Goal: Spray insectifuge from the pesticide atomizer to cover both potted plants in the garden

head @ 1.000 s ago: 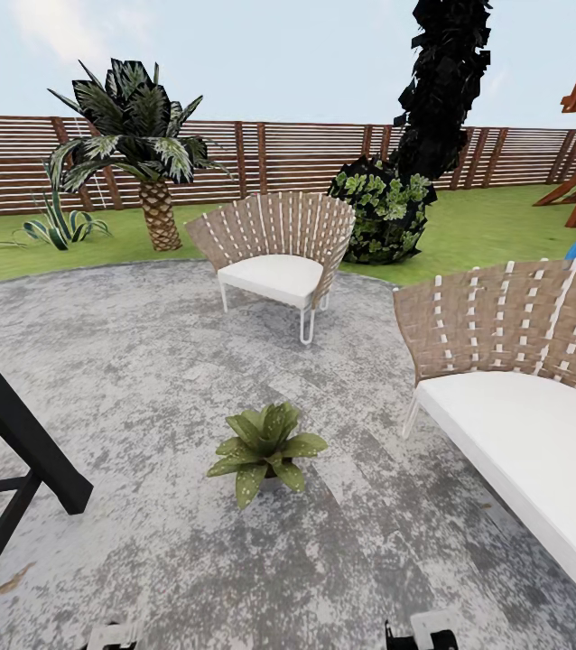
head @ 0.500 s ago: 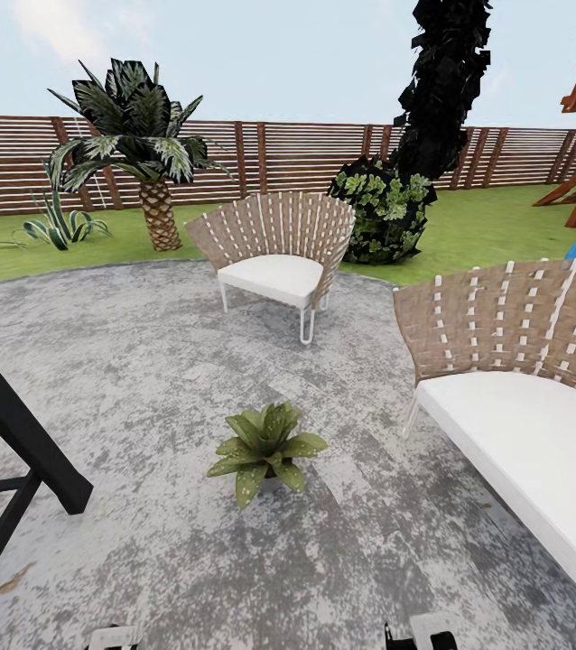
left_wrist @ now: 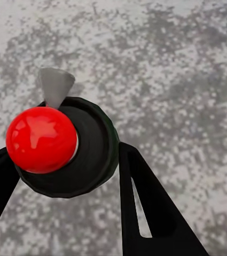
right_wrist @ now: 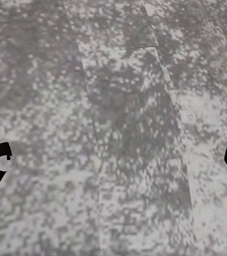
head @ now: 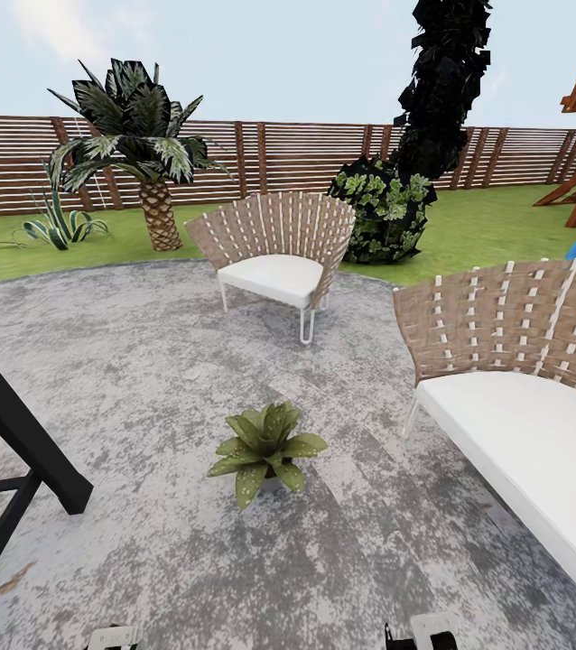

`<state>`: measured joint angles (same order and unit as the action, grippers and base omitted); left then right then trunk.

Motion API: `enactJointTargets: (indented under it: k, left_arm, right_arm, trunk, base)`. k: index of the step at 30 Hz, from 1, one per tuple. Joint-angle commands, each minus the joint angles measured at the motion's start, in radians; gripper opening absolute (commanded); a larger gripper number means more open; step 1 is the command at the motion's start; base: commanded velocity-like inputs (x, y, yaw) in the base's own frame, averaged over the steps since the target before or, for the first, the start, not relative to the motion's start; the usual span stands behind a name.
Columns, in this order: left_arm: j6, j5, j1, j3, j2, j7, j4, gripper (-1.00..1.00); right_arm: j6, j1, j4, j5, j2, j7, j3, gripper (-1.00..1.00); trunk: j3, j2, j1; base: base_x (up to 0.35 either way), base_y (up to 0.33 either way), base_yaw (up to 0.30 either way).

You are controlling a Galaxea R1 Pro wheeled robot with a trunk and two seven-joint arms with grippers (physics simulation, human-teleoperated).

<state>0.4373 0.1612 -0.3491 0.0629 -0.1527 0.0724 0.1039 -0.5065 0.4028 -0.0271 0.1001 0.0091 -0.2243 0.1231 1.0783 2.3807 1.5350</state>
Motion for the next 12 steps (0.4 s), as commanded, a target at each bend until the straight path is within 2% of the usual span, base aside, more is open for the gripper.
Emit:
enactJointTargets:
  k: [1, 12]
  left_arm:
    - [0.003, 0.011, -0.001, 0.006, 0.000, 0.005, -0.001, -1.00]
    - [0.006, 0.011, -0.001, 0.006, 0.000, 0.006, -0.001, -1.00]
  right_arm:
    - [0.000, 0.001, 0.001, 0.010, 0.000, -0.010, 0.004, 1.00]
    - [0.000, 0.001, 0.001, 0.010, 0.000, -0.010, 0.004, 1.00]
  trunk:
    - [0.001, 0.000, 0.000]
    - [0.001, 0.000, 0.000]
  base:
    - [0.000, 0.000, 0.000]
    - [0.000, 0.000, 0.000]
